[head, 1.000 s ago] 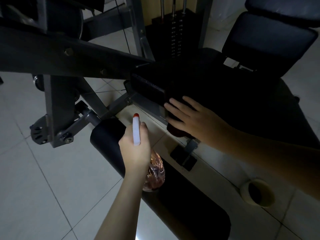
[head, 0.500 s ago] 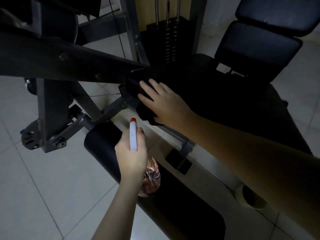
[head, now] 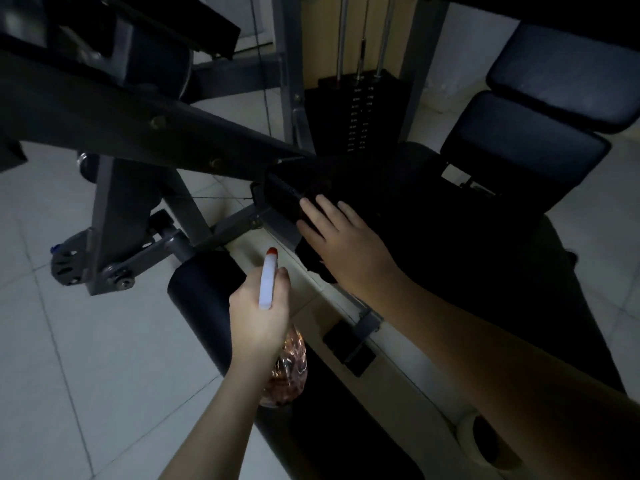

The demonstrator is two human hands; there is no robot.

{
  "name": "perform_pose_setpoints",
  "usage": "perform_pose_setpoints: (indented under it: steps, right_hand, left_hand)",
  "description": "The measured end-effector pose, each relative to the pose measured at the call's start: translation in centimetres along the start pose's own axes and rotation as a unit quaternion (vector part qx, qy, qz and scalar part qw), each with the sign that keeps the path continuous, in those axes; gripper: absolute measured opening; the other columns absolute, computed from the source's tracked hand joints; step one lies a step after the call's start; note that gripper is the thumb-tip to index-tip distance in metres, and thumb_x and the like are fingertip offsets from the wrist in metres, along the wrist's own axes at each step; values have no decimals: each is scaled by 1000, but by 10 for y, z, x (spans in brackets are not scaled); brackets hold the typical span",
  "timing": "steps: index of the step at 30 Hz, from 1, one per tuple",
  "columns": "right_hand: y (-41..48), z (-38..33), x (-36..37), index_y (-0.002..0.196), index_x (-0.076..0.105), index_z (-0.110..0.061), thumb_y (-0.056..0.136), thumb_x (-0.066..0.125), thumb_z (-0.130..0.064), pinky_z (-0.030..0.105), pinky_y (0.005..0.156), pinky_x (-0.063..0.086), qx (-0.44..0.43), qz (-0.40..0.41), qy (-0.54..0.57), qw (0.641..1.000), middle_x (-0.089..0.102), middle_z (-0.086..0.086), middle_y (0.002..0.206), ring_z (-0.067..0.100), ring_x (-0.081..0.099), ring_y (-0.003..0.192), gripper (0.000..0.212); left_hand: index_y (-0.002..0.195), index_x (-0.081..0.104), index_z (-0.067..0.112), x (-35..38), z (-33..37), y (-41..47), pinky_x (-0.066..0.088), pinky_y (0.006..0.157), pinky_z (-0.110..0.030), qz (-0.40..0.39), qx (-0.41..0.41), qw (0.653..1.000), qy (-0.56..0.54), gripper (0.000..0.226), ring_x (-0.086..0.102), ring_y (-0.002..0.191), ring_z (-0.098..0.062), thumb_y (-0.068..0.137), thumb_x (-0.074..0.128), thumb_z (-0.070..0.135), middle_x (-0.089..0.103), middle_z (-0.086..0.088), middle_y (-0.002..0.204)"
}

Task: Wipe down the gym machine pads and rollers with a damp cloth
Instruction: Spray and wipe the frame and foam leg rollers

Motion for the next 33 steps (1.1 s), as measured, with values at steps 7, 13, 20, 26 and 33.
perform_pose_setpoints:
  steps: [7, 13, 20, 26, 33]
  right_hand:
    - [4, -1, 4, 151, 13, -14, 95, 52, -25, 41, 117, 2, -72, -63, -10, 995, -5, 13, 158, 29, -3, 146, 69]
    - [21, 1, -6, 146, 30, -14, 93, 52, -25, 39, 117, 4, -108, -39, 70, 991, 5, 10, 159, 28, 1, 146, 58]
    - [61, -9, -2, 143, 36, -15, 93, 53, -22, 40, 119, 6, -112, -21, 73, 991, 8, 8, 158, 27, 2, 146, 54]
    - [87, -17, -7, 133, 50, -12, 94, 49, -21, 40, 117, 10, -127, 18, 72, 989, 19, 8, 156, 28, 8, 145, 40]
    - [95, -24, -6, 119, 61, -9, 92, 46, -15, 42, 117, 10, -122, 33, 70, 990, 46, 9, 138, 27, 16, 143, 31]
  left_hand:
    - [77, 58, 7, -7, 0, -10, 43, 58, -28, 29, -25, 999, -25, 25, 53, 62, -25, 96, 53, 22, 57, -12, 68]
    - [81, 59, 4, -2, -2, -7, 52, 76, -50, 29, -30, 999, -32, 32, 63, 79, -33, 92, 55, 33, 63, -17, 78]
    - [88, 63, 2, -3, -13, 2, 52, 79, -45, 39, -67, 996, -43, 28, 66, 88, -32, 94, 57, 29, 66, -19, 88]
    - [95, 62, -3, -10, -14, 3, 52, 79, -49, 45, -51, 996, -66, 37, 65, 87, -38, 92, 57, 33, 65, -24, 92]
    - [74, 57, 32, -17, -9, 3, 50, 86, -53, 51, -56, 993, -92, 10, 61, 94, -43, 81, 54, 39, 65, -25, 97]
Point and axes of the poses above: each hand's wrist, its own y-axis towards the middle knuckle, its own x-axis out of the palm, z = x × y, the point moved 9 cm from there along y, towards the middle knuckle
